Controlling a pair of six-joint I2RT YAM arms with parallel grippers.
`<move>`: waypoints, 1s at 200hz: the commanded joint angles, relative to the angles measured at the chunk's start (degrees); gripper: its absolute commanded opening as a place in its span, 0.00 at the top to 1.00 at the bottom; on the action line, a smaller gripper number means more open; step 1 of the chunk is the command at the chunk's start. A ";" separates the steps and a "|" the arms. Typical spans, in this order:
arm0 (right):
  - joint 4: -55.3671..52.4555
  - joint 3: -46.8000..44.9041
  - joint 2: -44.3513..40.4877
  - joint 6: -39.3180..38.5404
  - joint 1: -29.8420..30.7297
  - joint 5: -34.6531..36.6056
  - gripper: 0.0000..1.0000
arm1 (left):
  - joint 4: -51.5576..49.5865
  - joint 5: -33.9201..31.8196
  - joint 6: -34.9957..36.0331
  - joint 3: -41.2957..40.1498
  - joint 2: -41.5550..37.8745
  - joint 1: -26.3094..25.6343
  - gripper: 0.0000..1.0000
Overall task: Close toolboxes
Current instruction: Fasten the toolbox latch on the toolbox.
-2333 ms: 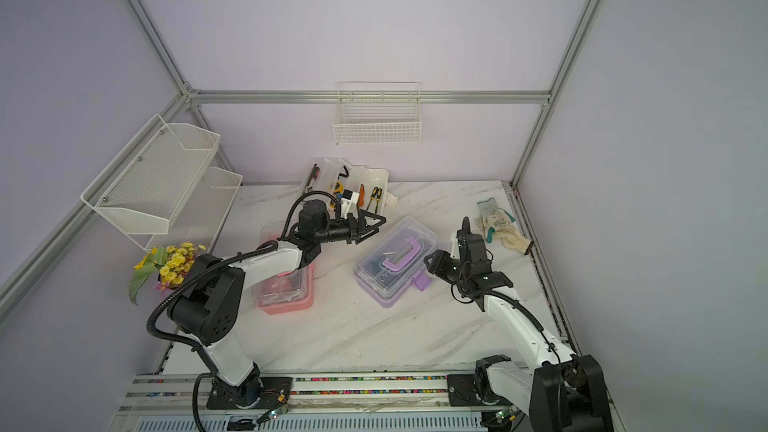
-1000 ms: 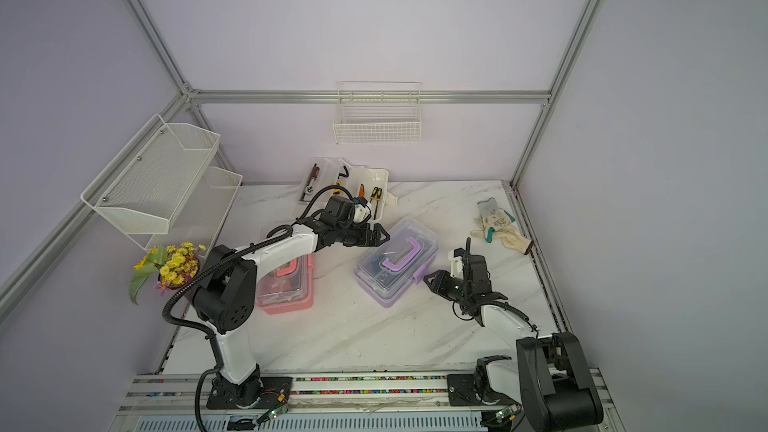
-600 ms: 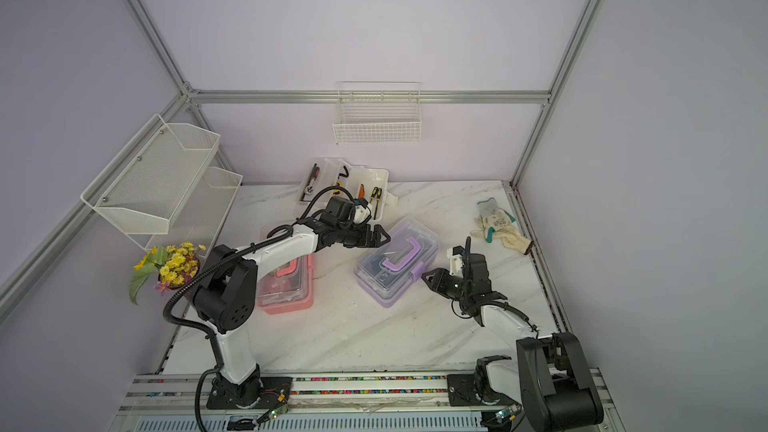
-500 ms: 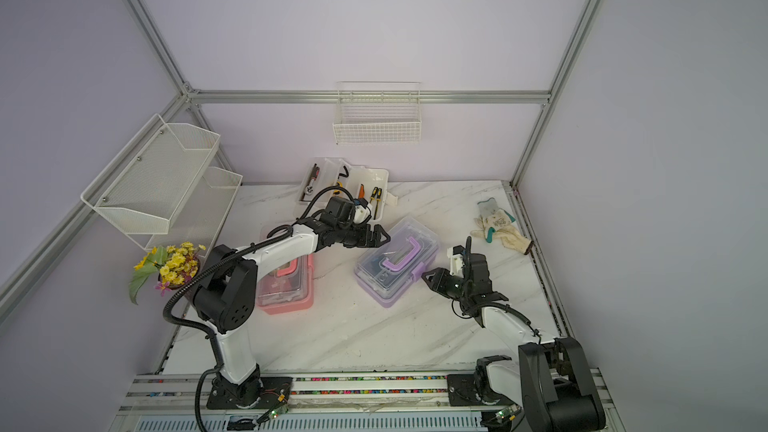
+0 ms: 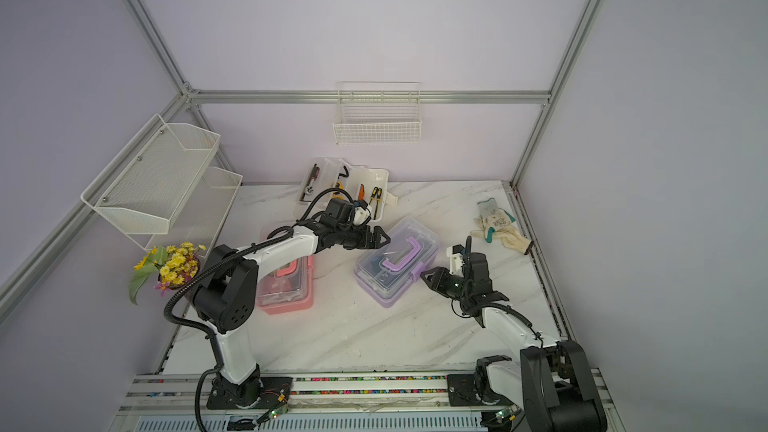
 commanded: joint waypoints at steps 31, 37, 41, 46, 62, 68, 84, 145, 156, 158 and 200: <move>3.58 0.56 -2.10 1.95 0.62 -1.62 0.56 | 0.82 0.40 -0.52 -2.79 -0.14 0.27 0.01; 3.79 0.49 -2.44 2.09 0.62 -1.65 0.55 | 0.78 0.43 -0.51 -2.97 -0.14 0.23 0.01; 3.92 0.46 -2.67 2.14 0.62 -1.62 0.54 | 0.84 0.40 -0.52 -3.06 -0.22 0.22 0.01; 4.05 0.44 -2.80 2.21 0.62 -1.53 0.53 | 0.80 0.40 -0.54 -3.15 -0.23 0.22 0.01; 4.56 0.59 -2.80 2.57 0.61 -1.64 0.53 | 0.82 0.68 -0.66 -3.42 -0.23 0.22 0.01; 4.75 0.66 -2.61 2.70 0.61 -1.79 0.53 | 0.77 0.68 -0.73 -3.57 -0.23 0.22 0.01; 5.66 0.47 -1.91 3.30 0.69 -2.46 0.52 | 0.83 0.60 -0.82 -3.69 -0.28 0.23 0.01; 6.06 -0.23 -1.70 3.96 0.73 -0.90 0.50 | 0.85 0.59 -0.59 -3.33 -0.24 0.22 0.01; 6.06 -0.33 -0.90 3.80 0.79 -0.59 0.53 | 0.85 0.59 -0.61 -3.20 -0.15 0.25 0.01; 6.14 -0.34 -0.72 3.83 0.80 -0.59 0.53 | 0.85 0.58 -0.58 -3.21 -0.08 0.23 0.01; 9.87 -1.33 2.61 5.71 0.88 -1.20 0.61 | 0.82 0.45 -0.63 -3.42 -0.24 0.23 0.01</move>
